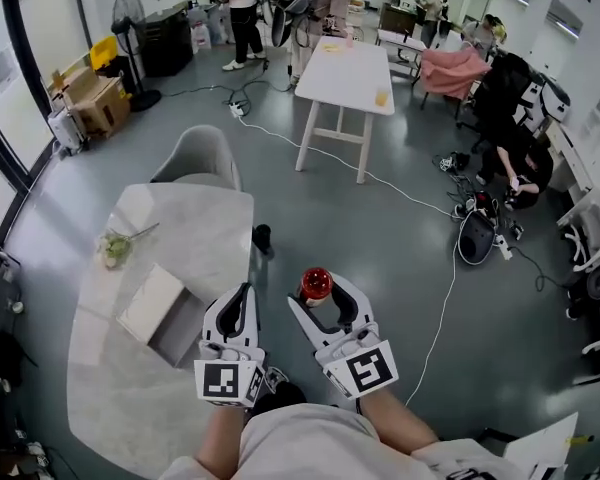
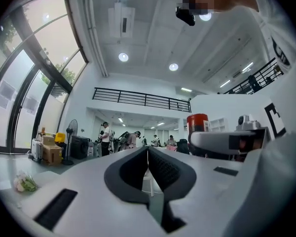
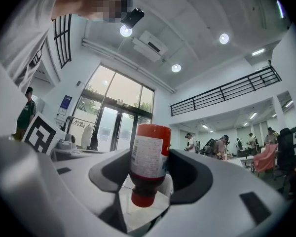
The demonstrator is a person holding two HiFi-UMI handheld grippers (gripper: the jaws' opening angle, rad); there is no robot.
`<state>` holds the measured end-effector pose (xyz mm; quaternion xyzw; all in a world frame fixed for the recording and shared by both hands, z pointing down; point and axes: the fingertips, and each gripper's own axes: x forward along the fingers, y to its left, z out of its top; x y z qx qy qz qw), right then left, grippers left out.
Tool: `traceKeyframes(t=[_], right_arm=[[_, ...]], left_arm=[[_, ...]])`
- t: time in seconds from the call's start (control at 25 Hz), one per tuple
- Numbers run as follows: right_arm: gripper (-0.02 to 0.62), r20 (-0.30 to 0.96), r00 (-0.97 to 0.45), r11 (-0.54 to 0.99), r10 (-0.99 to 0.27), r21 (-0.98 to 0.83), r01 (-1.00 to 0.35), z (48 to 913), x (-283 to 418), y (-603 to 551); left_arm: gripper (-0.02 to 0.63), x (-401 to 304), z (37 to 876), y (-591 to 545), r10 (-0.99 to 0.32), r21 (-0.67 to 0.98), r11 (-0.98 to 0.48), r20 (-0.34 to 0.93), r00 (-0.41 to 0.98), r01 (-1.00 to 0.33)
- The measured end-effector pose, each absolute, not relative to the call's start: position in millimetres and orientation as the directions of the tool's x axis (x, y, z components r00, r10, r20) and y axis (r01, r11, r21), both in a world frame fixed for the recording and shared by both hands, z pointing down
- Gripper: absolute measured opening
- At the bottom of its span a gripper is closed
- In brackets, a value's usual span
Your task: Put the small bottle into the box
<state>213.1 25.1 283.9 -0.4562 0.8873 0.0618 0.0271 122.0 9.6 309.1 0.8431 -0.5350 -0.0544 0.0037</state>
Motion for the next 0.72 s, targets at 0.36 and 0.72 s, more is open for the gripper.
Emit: traceKeyframes(t=[0.36,0.72], right_arm=[[0.25,-0.134,-0.662,0.653,-0.738,0.107,-0.75,284,153,-61],[0.25,-0.104,-0.77,0.767,-0.63,0.07,-0.638,306,119,-164]], left_arm=[[0.025,66,322,-67,-0.936,0.088,-0.35,-0.072,0.345,-0.933],[0.025,25,343,-153,-0.983,0.093,-0.182,-0.025,0.18,-0.979]])
